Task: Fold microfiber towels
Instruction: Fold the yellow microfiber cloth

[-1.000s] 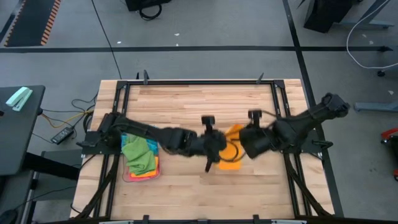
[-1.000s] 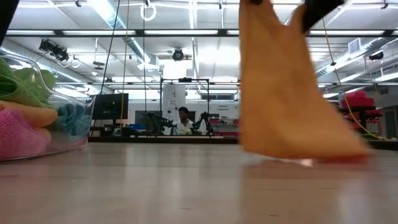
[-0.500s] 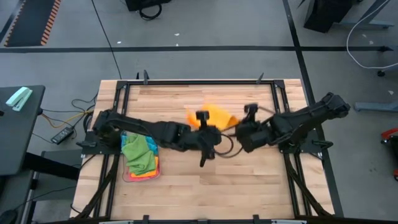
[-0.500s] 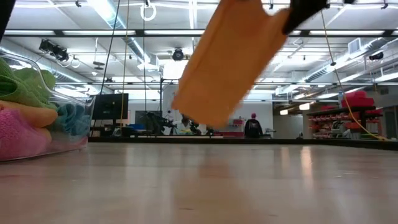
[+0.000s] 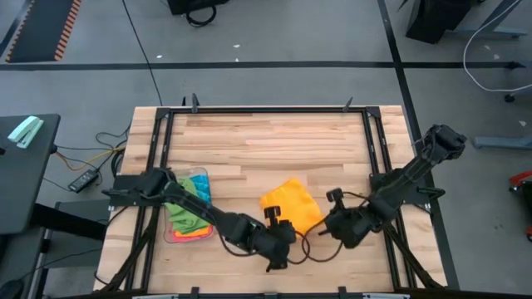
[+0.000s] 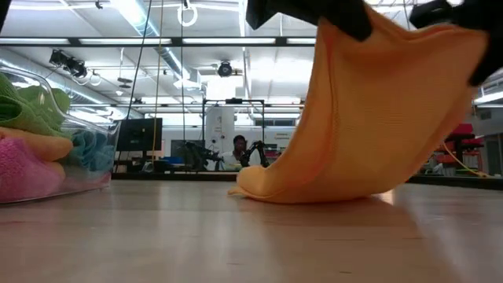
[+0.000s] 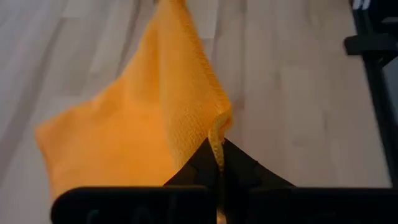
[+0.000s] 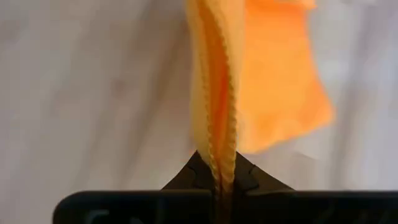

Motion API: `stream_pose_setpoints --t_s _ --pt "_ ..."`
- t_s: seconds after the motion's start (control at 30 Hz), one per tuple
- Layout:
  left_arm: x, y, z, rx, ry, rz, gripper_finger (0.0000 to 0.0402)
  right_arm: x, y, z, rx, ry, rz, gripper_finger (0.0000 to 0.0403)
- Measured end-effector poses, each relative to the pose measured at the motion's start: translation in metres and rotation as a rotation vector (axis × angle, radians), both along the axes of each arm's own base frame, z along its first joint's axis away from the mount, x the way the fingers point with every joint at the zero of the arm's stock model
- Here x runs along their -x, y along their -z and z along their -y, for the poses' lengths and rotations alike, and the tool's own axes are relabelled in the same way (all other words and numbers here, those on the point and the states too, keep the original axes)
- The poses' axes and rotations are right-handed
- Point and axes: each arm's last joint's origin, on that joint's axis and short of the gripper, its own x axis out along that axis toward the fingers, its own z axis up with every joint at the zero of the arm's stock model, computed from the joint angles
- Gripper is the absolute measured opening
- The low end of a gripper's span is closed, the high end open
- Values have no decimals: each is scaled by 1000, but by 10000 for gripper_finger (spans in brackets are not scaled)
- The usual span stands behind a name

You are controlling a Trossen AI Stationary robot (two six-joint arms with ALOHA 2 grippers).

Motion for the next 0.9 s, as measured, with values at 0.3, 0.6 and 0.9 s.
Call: stream_pose_setpoints --t_s 0.3,0.6,0.9 --pt "-2 10 -3 49 -81 -16 14 -4 5 2 41 -39 42 10" --pt "8 36 -32 -54 -298 -169 30 -36 14 52 107 -63 16 10" --pt "12 57 -62 -128 -388 -240 10 -48 38 97 134 -58 23 10"
